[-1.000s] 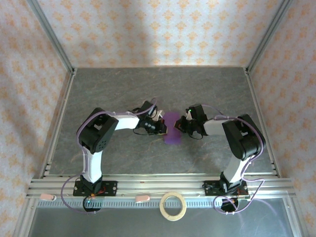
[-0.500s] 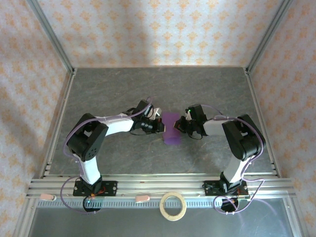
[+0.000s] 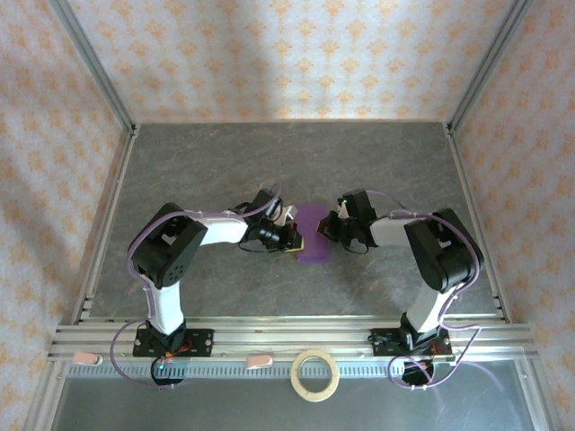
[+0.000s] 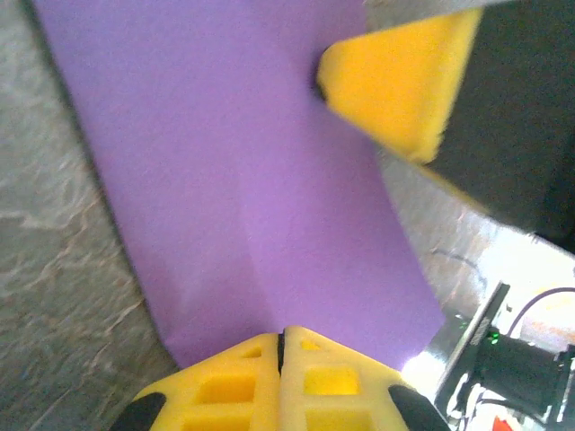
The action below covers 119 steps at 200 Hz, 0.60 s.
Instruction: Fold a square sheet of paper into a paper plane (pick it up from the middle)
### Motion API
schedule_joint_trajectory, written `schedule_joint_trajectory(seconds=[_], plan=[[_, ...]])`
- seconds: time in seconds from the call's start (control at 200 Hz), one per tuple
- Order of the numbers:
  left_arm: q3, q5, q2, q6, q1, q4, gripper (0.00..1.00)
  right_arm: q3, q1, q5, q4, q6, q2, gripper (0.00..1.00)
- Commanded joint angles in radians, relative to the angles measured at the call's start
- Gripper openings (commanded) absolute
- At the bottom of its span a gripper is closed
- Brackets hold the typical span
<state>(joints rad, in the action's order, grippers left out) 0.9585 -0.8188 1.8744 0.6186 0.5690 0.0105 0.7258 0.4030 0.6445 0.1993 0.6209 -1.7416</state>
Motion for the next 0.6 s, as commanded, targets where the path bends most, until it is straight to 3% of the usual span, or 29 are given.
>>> schedule_joint_trajectory(seconds=[0.0,0.25,0.495,0.591], plan=[[-0.023,0.051,0.009,-0.074,0.003,-0.081,0.00,-0.046,-0.005,-0.111,-0.144,0.003,-0.035,0.00],[-0.110,0.193,-0.015,-0.186,0.004,-0.174,0.00,-0.055,-0.004,-0.122,-0.140,0.010,-0.026,0.00],[-0.105,0.117,-0.162,-0.086,0.004,-0.075,0.00,-0.063,-0.005,-0.120,-0.136,0.012,-0.024,0.00],[-0.099,0.048,-0.166,0.011,0.006,0.016,0.00,-0.063,-0.006,-0.120,-0.136,0.011,-0.023,0.00]])
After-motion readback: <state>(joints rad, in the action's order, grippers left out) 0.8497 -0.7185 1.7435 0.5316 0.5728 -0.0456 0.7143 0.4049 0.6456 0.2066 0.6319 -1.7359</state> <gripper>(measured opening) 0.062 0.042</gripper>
